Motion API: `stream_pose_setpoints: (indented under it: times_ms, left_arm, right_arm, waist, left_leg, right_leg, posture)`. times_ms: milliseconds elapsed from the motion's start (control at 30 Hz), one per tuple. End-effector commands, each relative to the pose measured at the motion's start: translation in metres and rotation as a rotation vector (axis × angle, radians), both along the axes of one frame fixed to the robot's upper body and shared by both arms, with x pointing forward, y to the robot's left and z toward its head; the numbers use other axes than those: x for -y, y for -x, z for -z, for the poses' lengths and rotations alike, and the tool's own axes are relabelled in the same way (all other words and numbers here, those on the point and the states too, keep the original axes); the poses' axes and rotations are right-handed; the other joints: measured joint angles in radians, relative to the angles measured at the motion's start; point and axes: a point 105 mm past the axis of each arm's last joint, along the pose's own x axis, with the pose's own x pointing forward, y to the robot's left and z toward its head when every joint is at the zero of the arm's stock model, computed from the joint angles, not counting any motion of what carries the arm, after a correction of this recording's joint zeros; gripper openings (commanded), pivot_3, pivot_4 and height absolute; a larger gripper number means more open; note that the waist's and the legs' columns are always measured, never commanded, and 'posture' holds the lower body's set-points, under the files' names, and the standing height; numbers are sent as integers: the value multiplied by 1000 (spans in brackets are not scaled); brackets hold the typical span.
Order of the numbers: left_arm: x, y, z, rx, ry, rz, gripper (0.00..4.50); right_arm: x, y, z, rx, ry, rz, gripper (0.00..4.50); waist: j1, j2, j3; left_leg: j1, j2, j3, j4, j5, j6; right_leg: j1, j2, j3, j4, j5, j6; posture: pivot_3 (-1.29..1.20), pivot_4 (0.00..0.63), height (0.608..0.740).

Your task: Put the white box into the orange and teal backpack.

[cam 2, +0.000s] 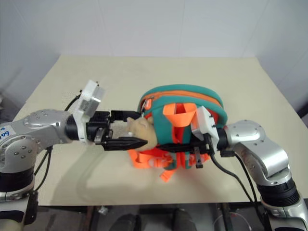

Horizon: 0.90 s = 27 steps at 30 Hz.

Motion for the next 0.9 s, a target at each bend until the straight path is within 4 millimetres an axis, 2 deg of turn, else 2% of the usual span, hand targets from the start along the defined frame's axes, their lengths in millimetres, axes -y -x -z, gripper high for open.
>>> stream_pose_setpoints:
  times_ms: [33, 133, 233, 333, 533, 700, 767, 900]
  left_arm:
    - [3, 11, -3, 28, -28, 62, 4465]
    - [2, 14, -3, 29, -36, 74, 4465]
    - [1, 22, -13, 43, -20, 115, 4465]
    - [0, 27, -13, 30, -35, 140, 3885]
    - [-5, 31, -12, 22, -68, 143, 2162]
    - [-10, 30, -15, 36, -81, 121, 1063]
    - [-11, 26, -17, 42, -74, 98, 723]
    - [-14, 21, -20, 77, -74, 63, 723]
  right_arm:
    - [-2, 1, -11, 64, -21, -2, 499]
    - [-2, 1, -10, 64, -20, -1, 499]
    - [-3, 0, -10, 63, -20, 1, 499]
    - [-3, 0, -10, 63, -20, 1, 499]
    - [-3, -2, -10, 66, -21, 3, 499]
    - [-3, -3, -10, 68, -22, 1, 499]
    - [-4, -3, -10, 68, -23, 0, 499]
    - [-4, -3, -10, 68, -24, -4, 499]
  waist:
    - [-1, 0, 0]
    - [0, 0, 0]
    - [-1, 0, 0]
    - [-2, 0, 0]
    - [-2, 0, 0]
    - [-1, 1, 1]
    - [-1, 1, 1]
    - [-1, 1, 1]
  left_leg:
    - [0, 0, 0, 0, 0, 0]
    - [0, 0, 0, 0, 0, 0]
    - [0, 0, 0, 0, 0, 0]
    - [0, 0, 0, -1, 0, 0]
    - [0, 0, 0, -1, 0, 0]
    - [0, 1, 0, -2, 0, 0]
    - [-1, 1, 0, -3, 0, 0]
    - [-1, 0, 0, -3, 0, 0]
  right_leg:
    - [0, 0, 0, 0, 0, 0]
    - [0, 0, 0, 0, 0, 0]
    - [0, 0, 0, 0, 0, 0]
    - [0, 0, 0, 0, 0, 0]
    - [0, 0, 0, -2, 0, 0]
    - [-1, 0, 0, -3, 0, 0]
    - [-1, 0, 0, -3, 0, 0]
    - [-1, 0, 0, -4, 0, 0]
  posture:
    - [0, 150, 740]
    - [0, 150, 740]
    - [0, 150, 740]
    - [0, 150, 740]
    - [0, 150, 740]
    - [0, 150, 740]
    - [0, 150, 740]
    - [0, 150, 740]
